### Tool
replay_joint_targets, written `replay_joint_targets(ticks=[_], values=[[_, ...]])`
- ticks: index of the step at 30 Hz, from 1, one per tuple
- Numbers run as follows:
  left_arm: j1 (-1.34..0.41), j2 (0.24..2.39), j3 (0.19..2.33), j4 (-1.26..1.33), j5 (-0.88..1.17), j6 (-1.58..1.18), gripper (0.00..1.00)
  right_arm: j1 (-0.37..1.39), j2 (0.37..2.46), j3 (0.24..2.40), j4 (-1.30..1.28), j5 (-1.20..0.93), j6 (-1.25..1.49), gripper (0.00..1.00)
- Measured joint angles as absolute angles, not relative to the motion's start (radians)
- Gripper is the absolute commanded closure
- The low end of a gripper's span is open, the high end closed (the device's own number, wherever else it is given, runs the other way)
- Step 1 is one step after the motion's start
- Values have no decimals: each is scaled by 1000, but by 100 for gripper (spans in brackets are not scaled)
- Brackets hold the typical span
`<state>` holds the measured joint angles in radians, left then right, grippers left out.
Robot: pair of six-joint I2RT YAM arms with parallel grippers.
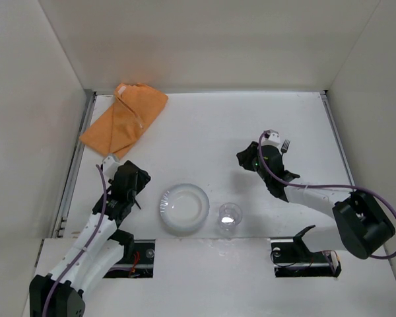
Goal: Set the dinner table for one person
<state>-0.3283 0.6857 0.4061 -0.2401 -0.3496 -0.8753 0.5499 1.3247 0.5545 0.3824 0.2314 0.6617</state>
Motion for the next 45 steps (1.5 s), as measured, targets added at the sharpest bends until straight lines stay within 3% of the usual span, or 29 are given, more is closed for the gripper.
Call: replay_joint_targets(ticks=[2,7,13,17,20,34,36,41,45], values=[[-311,694,406,-227,-350,-882,49,550,1328,554,382,223,665,90],[-226,722,406,-192,-353,-929,43,550,1344,555,374,201,668,90],[-104,830,438,-122,-351,-979,41,550,1353,559,371,195,669,78],[-57,941,516,-66,-350,-979,40,550,1367,564,371,192,667,59],[-21,1022,578,-17,-350,-979,40,550,1370,564,370,190,665,51],[74,1519,892,119,-322,-958,41,564,1401,581,370,178,659,47],[81,1591,926,120,-313,-958,43,564,1402,581,370,176,659,47],[81,1795,1011,136,-230,-961,76,564,1402,581,370,175,658,47],[41,1835,1024,210,-162,-956,83,564,1401,581,370,175,658,47]])
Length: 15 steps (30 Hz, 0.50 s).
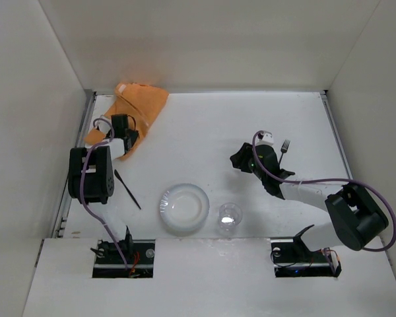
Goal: Set the dinner table for one person
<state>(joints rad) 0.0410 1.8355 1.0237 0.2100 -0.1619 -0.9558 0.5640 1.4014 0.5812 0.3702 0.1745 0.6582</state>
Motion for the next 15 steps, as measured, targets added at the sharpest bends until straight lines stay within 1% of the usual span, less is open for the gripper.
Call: replay_joint_targets(ticks=[6,10,15], values=[[-149,1873,1025,297,-100,-952,88,564,1401,581,370,175,658,47],[-311,1899,1030,336,-70,-953,90,564,1401,581,371,175,658,44],[-464,1910,1006,344,-44,-960,90,564,1401,581,371,175,658,42]])
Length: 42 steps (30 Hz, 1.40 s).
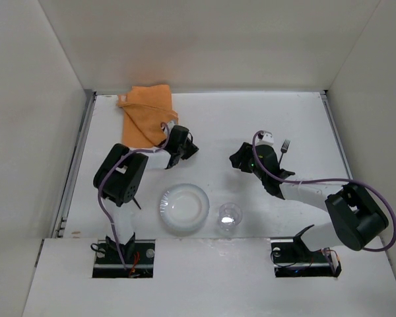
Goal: Set the dinner table for one person
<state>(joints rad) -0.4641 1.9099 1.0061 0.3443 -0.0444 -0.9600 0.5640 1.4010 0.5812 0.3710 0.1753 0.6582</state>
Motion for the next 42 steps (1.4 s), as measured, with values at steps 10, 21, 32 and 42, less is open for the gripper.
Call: replay_joint_targets(ticks=[10,21,32,42], values=[[-535,1686,885,342,-111,-952,56,564,1401,581,374,175,657,41],[-371,1438,798,294,-398,-835,48,564,1401,581,375,175,654,40],[-245,1744,842,359,-213,-870,85,564,1401,581,374,175,650,39],[-345,1740,763,476,-166,-881,96,571,1413,582,374,174,648,37]])
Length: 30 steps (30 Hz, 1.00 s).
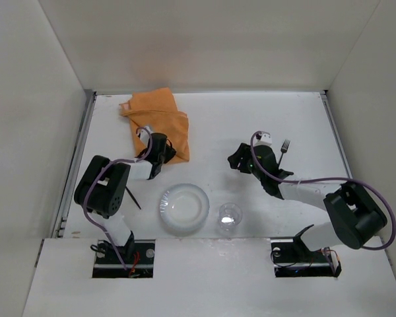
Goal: Set the dinner table for one person
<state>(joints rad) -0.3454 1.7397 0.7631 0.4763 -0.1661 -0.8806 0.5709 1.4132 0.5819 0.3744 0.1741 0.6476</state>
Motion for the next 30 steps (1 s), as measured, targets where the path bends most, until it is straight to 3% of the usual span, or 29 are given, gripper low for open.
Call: replay_joint_targets(ticks=[10,16,22,30], values=[[-537,1571,619,442,-142,-846,92,597,1483,633,406,80,652,29],[-568,1469,612,384,-143,-809,67,618,1647,787,433,-6,686,28],[-529,1242,515,369,-158,-802,59,625,1860,991,439,-61,737,27],[-341,971,367,244,-171,-797,49,625,1987,1153,419,-79,800,26]])
